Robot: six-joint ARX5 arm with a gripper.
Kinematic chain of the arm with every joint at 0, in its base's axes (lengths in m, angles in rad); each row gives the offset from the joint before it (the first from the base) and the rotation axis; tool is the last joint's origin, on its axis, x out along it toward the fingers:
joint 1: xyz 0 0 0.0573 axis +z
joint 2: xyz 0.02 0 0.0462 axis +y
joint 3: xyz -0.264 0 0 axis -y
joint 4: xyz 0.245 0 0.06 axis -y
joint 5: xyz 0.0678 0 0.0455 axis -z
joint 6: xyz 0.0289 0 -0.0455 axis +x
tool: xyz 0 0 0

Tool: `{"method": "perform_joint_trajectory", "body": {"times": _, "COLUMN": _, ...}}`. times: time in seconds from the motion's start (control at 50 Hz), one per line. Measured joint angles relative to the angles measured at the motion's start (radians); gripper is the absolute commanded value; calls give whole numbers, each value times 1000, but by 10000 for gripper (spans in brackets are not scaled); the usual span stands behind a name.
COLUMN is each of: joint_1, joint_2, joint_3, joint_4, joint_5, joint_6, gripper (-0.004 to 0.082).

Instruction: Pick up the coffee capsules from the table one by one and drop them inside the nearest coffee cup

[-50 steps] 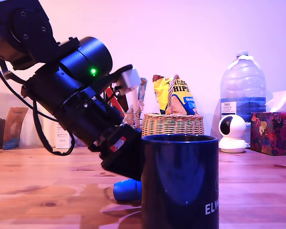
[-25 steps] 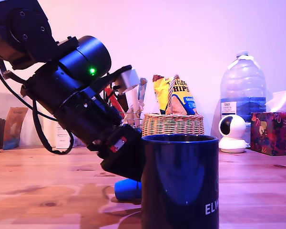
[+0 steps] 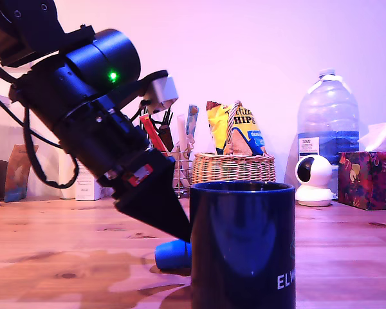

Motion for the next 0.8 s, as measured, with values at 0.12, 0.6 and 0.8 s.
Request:
{"method": "perform_joint_trajectory", "body": {"times": 0.12, "joint_1": 1, "joint_2": 0, "joint_3": 0, "joint_4": -17, "joint_5": 0, "joint_6": 0, "gripper": 599}}
{"method": "perform_joint_trajectory", "body": {"times": 0.6, "joint_1": 25, "joint_2": 0, "joint_3": -87, "joint_4": 171, "joint_5": -20, "joint_6": 58, "gripper": 599}}
{"method": "perform_joint_trajectory", "body": {"times": 0.8, "joint_1": 29, "joint_2": 13, "joint_3": -87, "joint_4": 185, "joint_5": 9, "joint_6": 77, "gripper": 596}}
